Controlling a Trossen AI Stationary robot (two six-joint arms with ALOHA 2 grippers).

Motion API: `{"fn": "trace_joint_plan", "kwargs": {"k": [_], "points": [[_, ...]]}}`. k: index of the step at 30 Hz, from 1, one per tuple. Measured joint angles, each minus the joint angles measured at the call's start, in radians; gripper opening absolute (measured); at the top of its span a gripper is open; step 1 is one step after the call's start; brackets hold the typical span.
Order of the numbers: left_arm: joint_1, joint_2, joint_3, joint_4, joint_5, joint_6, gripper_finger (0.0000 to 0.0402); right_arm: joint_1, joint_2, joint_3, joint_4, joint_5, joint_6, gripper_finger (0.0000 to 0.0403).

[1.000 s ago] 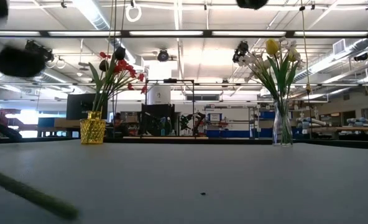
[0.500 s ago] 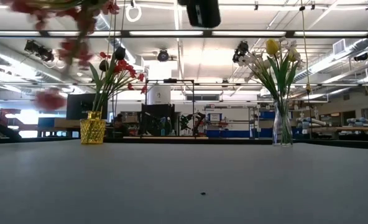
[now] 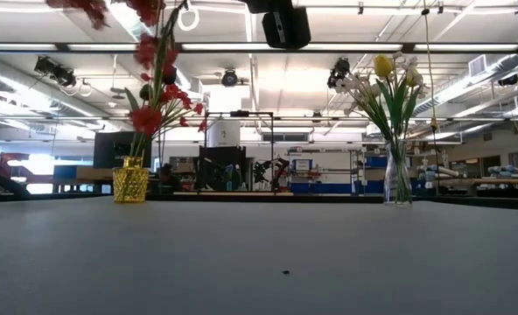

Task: Sort flowers into vase by color
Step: Put the red flowers into the yellow vase

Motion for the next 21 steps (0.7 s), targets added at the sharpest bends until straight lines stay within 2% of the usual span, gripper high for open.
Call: {"fn": "trace_joint_plan", "kwargs": {"k": [3, 5, 6, 9, 12, 16, 18, 21], "points": [[0.008, 0.000, 0.000, 0.007, 0.002, -0.036, 0.0015, -0.002, 0.000, 0.000, 0.000, -0.002, 0.007, 0.0112], [0.021, 0.000, 0.000, 0.008, 0.005, -0.125, 0.0026, -0.003, 0.000, 0.000, 0.000, -0.001, 0.006, 0.0041], [0.027, 0.000, 0.000, 0.008, 0.006, -0.180, 0.0034, -0.003, 0.000, 0.000, 0.000, 0.001, 0.003, 0.0025], [0.033, -0.031, 0.000, 0.014, 0.017, -0.363, 0.0067, -0.003, 0.000, 0.000, -0.009, 0.040, 0.016, 0.0020], [0.028, -0.087, 0.000, 0.053, 0.020, -0.524, 0.0110, -0.002, -0.002, 0.001, -0.051, 0.133, 0.030, 0.0020], [0.024, -0.210, 0.000, 0.075, 0.011, -0.845, 0.0171, -0.001, -0.002, 0.000, -0.085, 0.325, 0.031, 0.0020], [0.024, -0.270, 0.001, 0.051, 0.016, -1.040, 0.0199, 0.003, -0.008, 0.000, -0.080, 0.436, 0.002, 0.0020], [0.015, -0.335, -0.018, 0.030, 0.035, -1.232, 0.0231, 0.018, -0.025, 0.000, -0.048, 0.603, -0.082, 0.0019]]}}
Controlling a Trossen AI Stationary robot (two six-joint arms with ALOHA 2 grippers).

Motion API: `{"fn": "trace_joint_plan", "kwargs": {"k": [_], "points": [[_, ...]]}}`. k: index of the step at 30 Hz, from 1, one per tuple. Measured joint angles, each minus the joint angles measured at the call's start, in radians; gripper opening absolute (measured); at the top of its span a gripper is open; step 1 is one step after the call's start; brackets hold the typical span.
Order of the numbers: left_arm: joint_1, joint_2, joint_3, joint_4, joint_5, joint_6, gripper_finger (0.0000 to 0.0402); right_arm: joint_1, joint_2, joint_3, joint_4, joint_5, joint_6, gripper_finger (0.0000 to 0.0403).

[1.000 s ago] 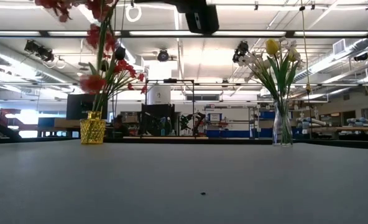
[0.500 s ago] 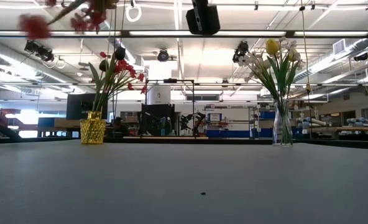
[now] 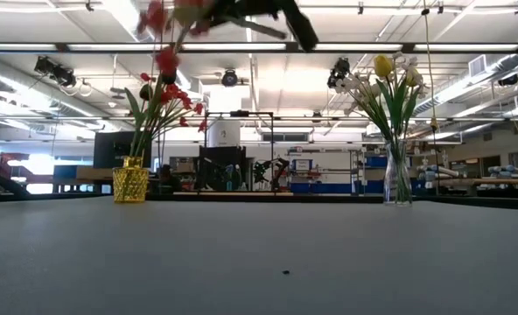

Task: Sort flowers into vase by color
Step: Put the red flowers into the yellow vase

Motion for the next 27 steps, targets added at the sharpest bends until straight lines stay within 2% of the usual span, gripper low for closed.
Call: {"fn": "trace_joint_plan", "kwargs": {"k": [2, 4, 7, 11, 15, 18, 27], "points": [[-0.022, -0.030, -0.035, 0.002, -0.016, -0.080, 0.0245, 0.006, -0.010, 0.000, 0.068, 0.050, -0.127, 0.0018], [-0.040, -0.050, -0.095, 0.030, -0.054, -0.143, 0.0255, 0.011, -0.015, 0.000, 0.147, 0.058, -0.284, 0.0018], [-0.047, -0.080, -0.215, 0.149, -0.087, -0.199, 0.0265, 0.018, -0.018, 0.000, 0.253, 0.064, -0.477, 0.0018], [-0.043, -0.126, -0.354, 0.412, -0.094, -0.095, 0.0272, 0.018, -0.020, 0.000, 0.299, 0.056, -0.566, 0.0018], [-0.003, -0.147, -0.435, 0.676, -0.097, 0.060, 0.0273, 0.015, -0.020, 0.000, 0.295, -0.017, -0.614, 0.0018], [0.058, -0.136, -0.443, 0.759, -0.027, 0.116, 0.0273, 0.014, -0.020, 0.000, 0.296, -0.023, -0.638, 0.0018], [0.246, -0.084, -0.443, 0.949, 0.295, 0.157, 0.0263, 0.006, -0.020, 0.000, 0.294, -0.024, -0.660, 0.0018]]}}
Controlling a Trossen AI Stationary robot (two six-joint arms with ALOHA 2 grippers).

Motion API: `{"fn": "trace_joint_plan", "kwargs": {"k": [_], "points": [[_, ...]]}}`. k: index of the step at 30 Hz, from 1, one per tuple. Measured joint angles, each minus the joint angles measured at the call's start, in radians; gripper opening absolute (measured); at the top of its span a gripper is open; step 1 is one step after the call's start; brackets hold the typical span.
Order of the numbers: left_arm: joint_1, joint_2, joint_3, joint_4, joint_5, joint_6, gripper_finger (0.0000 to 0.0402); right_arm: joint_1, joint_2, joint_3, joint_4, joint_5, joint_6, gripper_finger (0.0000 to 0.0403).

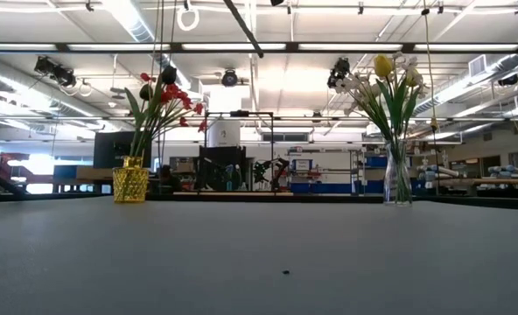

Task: Sort flowers into vase by color
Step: Put the red flowers into the yellow vase

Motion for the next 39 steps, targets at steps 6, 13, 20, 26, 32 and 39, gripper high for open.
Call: {"fn": "trace_joint_plan", "kwargs": {"k": [6, 13, 20, 26, 32, 39], "points": [[0.047, 0.002, 0.000, -0.003, 0.020, -0.004, 0.0156, -0.011, 0.000, 0.000, -0.032, -0.001, 0.093, 0.0065], [0.070, -0.027, 0.000, -0.047, 0.034, 0.132, 0.0014, -0.026, -0.037, 0.000, -0.201, 0.007, 0.227, 0.0184], [0.120, -0.171, 0.000, -0.321, -0.061, 0.122, 0.0008, 0.017, -0.272, 0.000, -0.627, 0.086, 0.326, 0.0215], [0.166, -0.272, 0.000, -0.498, -0.087, 0.073, 0.0007, 0.093, -0.524, 0.000, -0.855, 0.059, 0.281, 0.0163], [0.185, -0.321, 0.000, -0.513, -0.143, 0.076, 0.0007, 0.173, -0.758, 0.001, -1.007, 0.055, 0.286, 0.0034], [0.229, -0.320, 0.000, -0.524, -0.159, 0.130, 0.0007, 0.233, -0.944, 0.001, -1.118, 0.061, 0.283, 0.0052]]}}
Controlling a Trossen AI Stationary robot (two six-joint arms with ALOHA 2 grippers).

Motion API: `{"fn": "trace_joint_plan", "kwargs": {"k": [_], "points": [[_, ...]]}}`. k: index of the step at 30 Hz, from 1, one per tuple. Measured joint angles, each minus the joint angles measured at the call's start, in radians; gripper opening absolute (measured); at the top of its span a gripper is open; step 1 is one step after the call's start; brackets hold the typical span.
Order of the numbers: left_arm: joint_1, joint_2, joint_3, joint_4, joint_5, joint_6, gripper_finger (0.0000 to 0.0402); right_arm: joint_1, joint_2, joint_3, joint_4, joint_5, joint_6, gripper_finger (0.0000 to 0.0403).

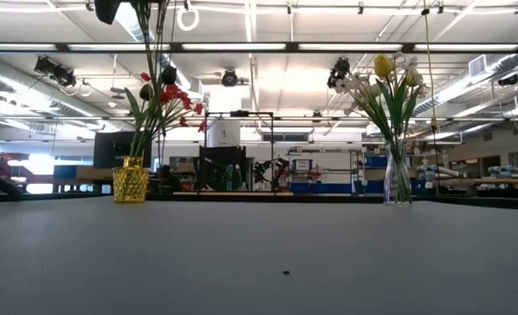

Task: Sort flowers into vase by color
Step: Put the red flowers into the yellow vase

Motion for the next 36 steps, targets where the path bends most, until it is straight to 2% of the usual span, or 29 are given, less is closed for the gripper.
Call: {"fn": "trace_joint_plan", "kwargs": {"k": [5, 10, 20, 22, 27, 31, 36], "points": [[0.038, 0.001, 0.000, -0.004, -0.020, -0.008, 0.0007, 0.000, -0.044, 0.000, -0.010, -0.001, -0.047, 0.0076], [0.048, 0.000, 0.000, -0.004, -0.031, -0.007, 0.0007, 0.000, -0.051, 0.000, -0.009, -0.028, -0.105, 0.0076], [0.048, -0.018, 0.000, -0.010, -0.034, 0.001, 0.0006, 0.000, -0.047, -0.001, 0.012, -0.039, -0.103, 0.0076], [0.048, -0.022, 0.000, -0.016, -0.063, 0.008, 0.0006, 0.000, -0.047, -0.001, 0.012, -0.039, -0.102, 0.0075], [0.050, -0.051, 0.000, -0.107, -0.208, 0.046, 0.0006, 0.000, -0.047, -0.001, 0.012, -0.039, -0.102, 0.0076], [0.110, -0.072, 0.000, -0.175, -0.299, 0.046, 0.0006, 0.000, -0.047, -0.001, 0.012, -0.039, -0.102, 0.0076], [0.258, -0.116, 0.000, -0.168, -0.258, 0.107, 0.0006, 0.000, -0.047, -0.001, 0.012, -0.039, -0.102, 0.0075]]}}
